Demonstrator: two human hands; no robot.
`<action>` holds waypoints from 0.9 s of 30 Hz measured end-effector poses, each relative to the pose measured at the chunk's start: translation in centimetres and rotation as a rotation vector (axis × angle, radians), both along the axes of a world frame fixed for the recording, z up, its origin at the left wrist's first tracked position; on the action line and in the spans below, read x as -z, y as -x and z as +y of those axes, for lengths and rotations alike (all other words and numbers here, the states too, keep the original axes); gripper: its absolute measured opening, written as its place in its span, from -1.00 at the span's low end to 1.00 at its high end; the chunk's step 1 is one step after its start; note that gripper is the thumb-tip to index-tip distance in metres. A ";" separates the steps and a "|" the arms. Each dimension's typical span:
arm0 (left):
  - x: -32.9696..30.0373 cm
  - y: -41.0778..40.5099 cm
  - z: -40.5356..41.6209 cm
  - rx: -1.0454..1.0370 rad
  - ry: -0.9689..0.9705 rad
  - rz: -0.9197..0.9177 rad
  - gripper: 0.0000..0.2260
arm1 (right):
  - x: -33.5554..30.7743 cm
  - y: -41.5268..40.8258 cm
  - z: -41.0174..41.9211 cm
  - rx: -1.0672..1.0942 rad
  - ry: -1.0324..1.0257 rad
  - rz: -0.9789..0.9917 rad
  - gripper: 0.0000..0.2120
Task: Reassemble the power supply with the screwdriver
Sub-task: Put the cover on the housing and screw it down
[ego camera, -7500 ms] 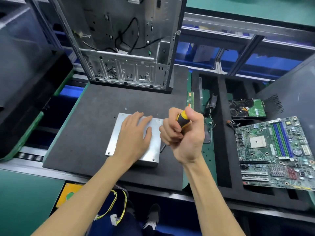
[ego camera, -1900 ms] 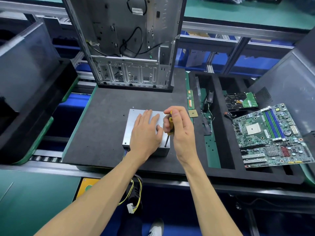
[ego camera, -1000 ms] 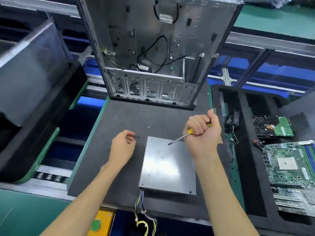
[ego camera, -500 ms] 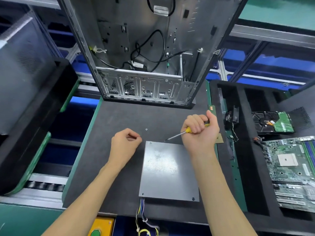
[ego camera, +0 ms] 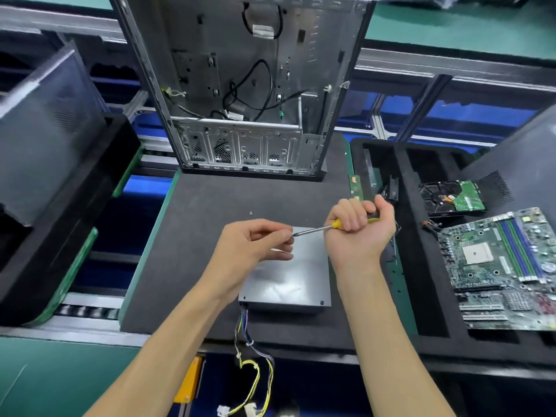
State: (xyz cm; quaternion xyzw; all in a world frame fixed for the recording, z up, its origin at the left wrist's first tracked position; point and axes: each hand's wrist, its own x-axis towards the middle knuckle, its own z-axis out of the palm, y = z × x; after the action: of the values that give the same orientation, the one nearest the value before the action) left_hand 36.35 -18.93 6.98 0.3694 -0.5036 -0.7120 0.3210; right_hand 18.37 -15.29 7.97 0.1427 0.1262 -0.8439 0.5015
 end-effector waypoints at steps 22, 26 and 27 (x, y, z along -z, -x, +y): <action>-0.2 -0.3 11.1 -0.147 0.248 -0.225 -0.90 | 0.3 -2.1 9.7 0.095 -0.076 0.011 -0.69; -0.4 -1.0 11.4 -0.169 0.298 -0.232 -0.88 | 0.5 -2.8 9.3 0.071 -0.076 -0.045 -0.67; -0.4 -1.3 11.5 -0.171 0.316 -0.234 -0.87 | 0.4 -3.0 9.1 0.063 -0.077 -0.049 -0.66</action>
State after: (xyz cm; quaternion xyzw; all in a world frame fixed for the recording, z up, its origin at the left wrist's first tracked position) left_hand 37.64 -7.46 7.41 0.4361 -0.6094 -0.5467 0.3736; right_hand 21.39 -6.20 7.54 0.1865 0.1414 -0.8501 0.4718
